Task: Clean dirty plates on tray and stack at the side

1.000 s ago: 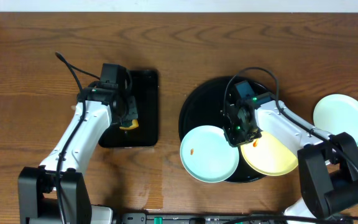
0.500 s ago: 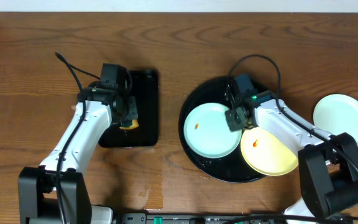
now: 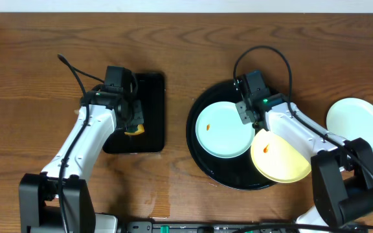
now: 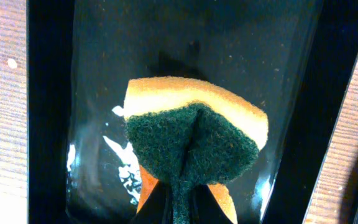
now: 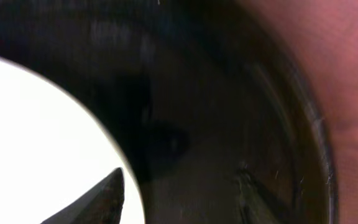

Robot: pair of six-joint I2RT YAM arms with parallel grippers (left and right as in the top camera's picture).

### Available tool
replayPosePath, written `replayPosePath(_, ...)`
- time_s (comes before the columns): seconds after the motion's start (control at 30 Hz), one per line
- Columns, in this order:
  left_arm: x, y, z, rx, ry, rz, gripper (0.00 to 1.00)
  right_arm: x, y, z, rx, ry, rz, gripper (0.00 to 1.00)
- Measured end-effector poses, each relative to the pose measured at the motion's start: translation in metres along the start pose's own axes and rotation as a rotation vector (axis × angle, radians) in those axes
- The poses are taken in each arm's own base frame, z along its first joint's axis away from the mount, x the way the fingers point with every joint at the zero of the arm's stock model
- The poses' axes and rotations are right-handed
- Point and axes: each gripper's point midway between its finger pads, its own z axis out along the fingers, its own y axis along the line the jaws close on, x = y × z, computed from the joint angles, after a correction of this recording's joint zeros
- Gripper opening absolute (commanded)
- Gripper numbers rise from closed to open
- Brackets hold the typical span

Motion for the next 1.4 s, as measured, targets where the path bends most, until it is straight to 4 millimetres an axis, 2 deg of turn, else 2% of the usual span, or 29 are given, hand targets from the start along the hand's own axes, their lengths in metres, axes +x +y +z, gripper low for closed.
replayPosePath(0.07,0.000,0.000,0.000,0.000,0.001,0.000,0.08,0.017,0.002,0.000,-0.022,0.071,0.014,0.56)
replayPosePath(0.13,0.001,0.000,0.000,-0.001,0.003,0.000,0.08,0.032,0.006,-0.001,-0.067,0.133,0.050,0.49)
replayPosePath(0.17,0.001,0.000,0.000,-0.001,0.003,0.000,0.08,0.037,0.008,-0.001,-0.092,0.153,0.066,0.45)
replayPosePath(0.23,0.001,0.000,0.000,-0.001,0.003,0.000,0.08,0.042,0.013,-0.002,-0.143,0.180,0.115,0.27)
replayPosePath(0.27,0.001,0.000,0.000,-0.001,0.003,0.000,0.08,0.043,0.016,-0.003,-0.164,0.185,0.131,0.22)
replayPosePath(0.33,0.001,0.000,0.000,-0.001,0.003,0.000,0.08,0.043,0.021,-0.004,-0.190,0.193,0.171,0.19)
replayPosePath(0.53,0.002,0.000,0.000,-0.002,0.006,0.000,0.08,0.052,0.030,-0.001,-0.224,0.220,0.266,0.18)
replayPosePath(0.57,0.002,0.001,0.000,-0.002,0.007,0.000,0.08,0.054,0.030,0.000,-0.223,0.222,0.275,0.16)
replayPosePath(0.67,0.002,0.001,0.000,-0.002,0.007,0.000,0.08,0.056,0.030,0.004,-0.214,0.212,0.294,0.01)
replayPosePath(0.83,0.002,0.001,0.000,-0.002,0.008,0.000,0.08,0.034,0.018,0.007,-0.168,0.105,0.319,0.01)
replayPosePath(1.03,0.002,0.001,0.000,-0.002,0.007,0.000,0.08,-0.001,0.006,0.010,-0.127,-0.052,0.261,0.01)
replayPosePath(1.27,0.002,0.001,0.000,-0.002,0.008,0.000,0.08,0.000,0.003,0.010,-0.107,-0.055,0.117,0.02)
replayPosePath(1.3,0.002,0.001,0.000,-0.002,0.008,0.000,0.08,0.001,0.003,0.010,-0.104,-0.056,0.101,0.14)
replayPosePath(1.33,0.002,0.001,0.000,-0.002,0.008,0.000,0.07,0.001,0.002,0.010,-0.100,-0.054,0.082,0.42)
replayPosePath(1.37,0.002,0.001,0.000,-0.002,0.008,0.000,0.08,0.003,0.001,0.010,-0.094,-0.049,0.067,0.56)
replayPosePath(1.4,0.002,0.001,0.000,-0.002,0.008,0.000,0.08,0.005,0.001,0.010,-0.091,-0.040,0.055,0.52)
